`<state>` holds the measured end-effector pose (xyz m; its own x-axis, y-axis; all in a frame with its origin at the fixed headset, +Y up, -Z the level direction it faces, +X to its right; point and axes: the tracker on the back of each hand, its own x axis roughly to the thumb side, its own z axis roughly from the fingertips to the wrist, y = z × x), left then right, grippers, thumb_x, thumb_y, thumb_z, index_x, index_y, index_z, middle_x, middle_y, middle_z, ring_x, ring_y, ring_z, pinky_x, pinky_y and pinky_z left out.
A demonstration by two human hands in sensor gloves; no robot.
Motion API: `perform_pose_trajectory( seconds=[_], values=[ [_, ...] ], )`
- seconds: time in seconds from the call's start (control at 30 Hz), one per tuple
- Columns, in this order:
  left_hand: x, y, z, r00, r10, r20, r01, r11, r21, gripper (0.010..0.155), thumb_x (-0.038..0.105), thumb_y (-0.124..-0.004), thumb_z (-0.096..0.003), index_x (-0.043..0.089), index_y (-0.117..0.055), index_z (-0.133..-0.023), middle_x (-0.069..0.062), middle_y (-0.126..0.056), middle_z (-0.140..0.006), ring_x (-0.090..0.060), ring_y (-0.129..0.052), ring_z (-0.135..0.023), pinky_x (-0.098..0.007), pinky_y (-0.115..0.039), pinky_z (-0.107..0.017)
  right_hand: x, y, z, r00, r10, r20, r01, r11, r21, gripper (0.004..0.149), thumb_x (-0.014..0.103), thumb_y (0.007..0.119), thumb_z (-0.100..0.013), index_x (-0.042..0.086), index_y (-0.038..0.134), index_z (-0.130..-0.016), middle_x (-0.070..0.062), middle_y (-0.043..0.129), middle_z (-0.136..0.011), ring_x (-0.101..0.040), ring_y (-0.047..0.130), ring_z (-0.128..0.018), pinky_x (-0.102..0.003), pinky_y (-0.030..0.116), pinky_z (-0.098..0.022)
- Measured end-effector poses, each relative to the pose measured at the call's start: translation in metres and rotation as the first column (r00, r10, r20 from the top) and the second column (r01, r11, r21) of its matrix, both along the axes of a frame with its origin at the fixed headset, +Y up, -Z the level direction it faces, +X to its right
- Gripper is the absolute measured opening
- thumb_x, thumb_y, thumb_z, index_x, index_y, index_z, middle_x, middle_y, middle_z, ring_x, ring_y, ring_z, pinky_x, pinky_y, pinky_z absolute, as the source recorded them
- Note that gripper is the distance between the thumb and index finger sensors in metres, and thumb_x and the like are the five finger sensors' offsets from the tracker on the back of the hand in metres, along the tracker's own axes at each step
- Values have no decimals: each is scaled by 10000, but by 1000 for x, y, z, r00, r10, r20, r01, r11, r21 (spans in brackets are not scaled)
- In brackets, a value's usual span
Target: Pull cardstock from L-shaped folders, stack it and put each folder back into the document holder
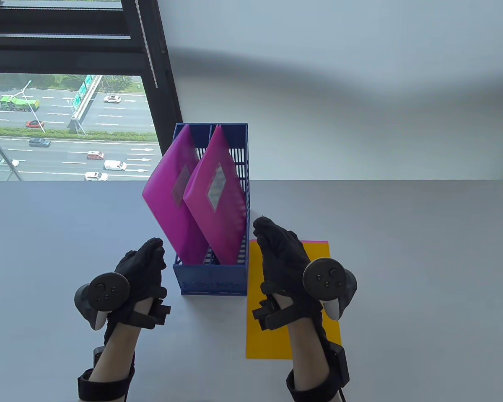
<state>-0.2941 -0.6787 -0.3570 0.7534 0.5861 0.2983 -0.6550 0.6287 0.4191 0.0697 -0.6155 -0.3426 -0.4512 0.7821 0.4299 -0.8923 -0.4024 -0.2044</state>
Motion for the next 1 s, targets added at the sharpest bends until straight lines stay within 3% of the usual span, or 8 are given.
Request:
perform_pose_trajectory(
  seconds=[0.3, 0.4, 0.5, 0.77, 0.9, 1.0],
  values=[
    [-9, -1, -2, 998, 55, 3, -55, 998, -18, 455, 374, -770, -578, 65, -878, -893, -55, -1019, -598, -294, -1068, -399, -566, -693, -653, -40, -16, -4, 980, 187, 72, -182, 981, -72, 527, 476, 798, -611, 280, 655, -1078, -3, 768, -1019, -271, 808, -868, -545, 480, -780],
    [-9, -1, -2, 999, 53, 3, -53, 998, -19, 456, 377, -768, -577, 67, -877, -894, -52, -1020, -598, -292, -1069, -400, -565, -693, -654, -63, -25, -6, 935, 330, 132, -317, 942, -109, 609, 540, 804, -595, 256, 618, -1101, -1, 779, -997, -313, 692, -964, -548, 438, -787],
    [-10, 0, -2, 998, 65, 11, -64, 998, -23, 456, 377, -768, -578, 67, -879, -894, -56, -1018, -603, -298, -1067, -404, -568, -688, -656, -82, -32, -10, 850, 474, 229, -453, 881, -137, 697, 616, 791, -579, 238, 574, -1123, 6, 769, -1006, -308, 624, -1008, -541, 417, -793],
    [-11, 0, -3, 996, 86, 33, -85, 996, -36, 462, 378, -762, -581, 66, -870, -903, -60, -1014, -614, -304, -1063, -418, -572, -678, -662, -119, -42, -28, 751, 610, 254, -576, 792, -201, 819, 727, 791, -532, 214, 569, -1131, 10, 794, -985, -311, 646, -1001, -546, 415, -794],
    [-13, 1, -2, 994, 103, 36, -101, 994, -35, 465, 381, -759, -583, 65, -868, -906, -63, -1013, -618, -306, -1062, -421, -573, -674, -664, -128, -47, -38, 688, 667, 285, -622, 745, -241, 793, 736, 784, -532, 213, 619, -1104, 30, 849, -931, -296, 719, -962, -532, 452, -789],
    [-14, 1, -2, 994, 103, 35, -102, 994, -33, 468, 385, -757, -584, 64, -867, -907, -64, -1012, -619, -309, -1060, -422, -575, -672, -664, -127, -51, -45, 675, 673, 302, -625, 740, -250, 734, 712, 792, -538, 214, 680, -1066, 56, 902, -864, -261, 792, -911, -524, 473, -785]
  ],
)
